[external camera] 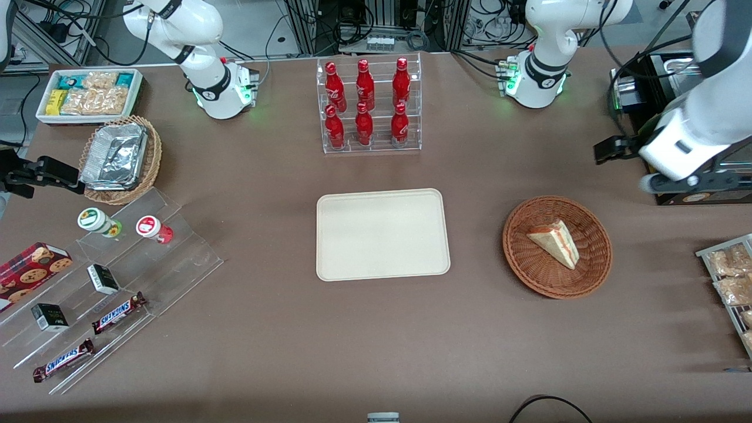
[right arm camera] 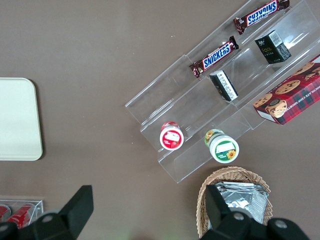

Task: Place sandwich from basket to tray
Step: 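Move the left gripper over the wicker basket above the sandwich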

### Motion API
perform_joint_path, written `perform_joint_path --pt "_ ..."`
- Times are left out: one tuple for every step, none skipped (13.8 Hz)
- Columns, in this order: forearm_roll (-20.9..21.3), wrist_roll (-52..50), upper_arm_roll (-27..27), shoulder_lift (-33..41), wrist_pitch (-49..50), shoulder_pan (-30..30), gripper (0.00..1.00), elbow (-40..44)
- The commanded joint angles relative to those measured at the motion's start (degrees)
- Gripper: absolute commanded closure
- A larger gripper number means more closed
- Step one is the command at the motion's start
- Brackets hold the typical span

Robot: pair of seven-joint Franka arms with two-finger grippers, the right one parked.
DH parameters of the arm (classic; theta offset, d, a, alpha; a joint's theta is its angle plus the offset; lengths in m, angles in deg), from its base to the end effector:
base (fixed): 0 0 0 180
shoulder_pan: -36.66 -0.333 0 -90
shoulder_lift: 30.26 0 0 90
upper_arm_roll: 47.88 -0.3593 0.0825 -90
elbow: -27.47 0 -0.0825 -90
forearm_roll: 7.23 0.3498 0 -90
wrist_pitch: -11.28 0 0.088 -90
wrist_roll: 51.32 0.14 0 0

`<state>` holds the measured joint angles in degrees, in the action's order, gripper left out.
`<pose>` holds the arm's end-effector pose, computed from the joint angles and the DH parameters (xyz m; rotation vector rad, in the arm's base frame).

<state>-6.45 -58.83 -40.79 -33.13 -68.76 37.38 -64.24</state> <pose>0.5014 -0.0650 0.5846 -3.0763 0.0080 0.3868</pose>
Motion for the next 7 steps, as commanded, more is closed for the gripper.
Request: perform_joint_path --pt "0.19 -0.14 -0.15 -0.73 -1.68 -0.1 0.0 -1.18" --pt "0.37 -0.14 -0.15 -0.12 -3.61 -0.1 0.0 -3.36" --pt "0.45 -0.14 -0.24 0.67 -5.72 -0.19 0.0 -5.47" --pt "0.54 -0.14 -0.24 1.2 -7.3 -0.19 0.0 -7.15" --pt "0.54 -0.14 -0.33 1.55 -8.8 -0.28 0.0 -8.82" --pt "0.54 -0.14 -0.33 2.08 -10.21 -0.28 0.0 -10.66" --pt "0.63 -0.23 -0.33 2.6 -12.05 -0.36 0.0 -12.51"
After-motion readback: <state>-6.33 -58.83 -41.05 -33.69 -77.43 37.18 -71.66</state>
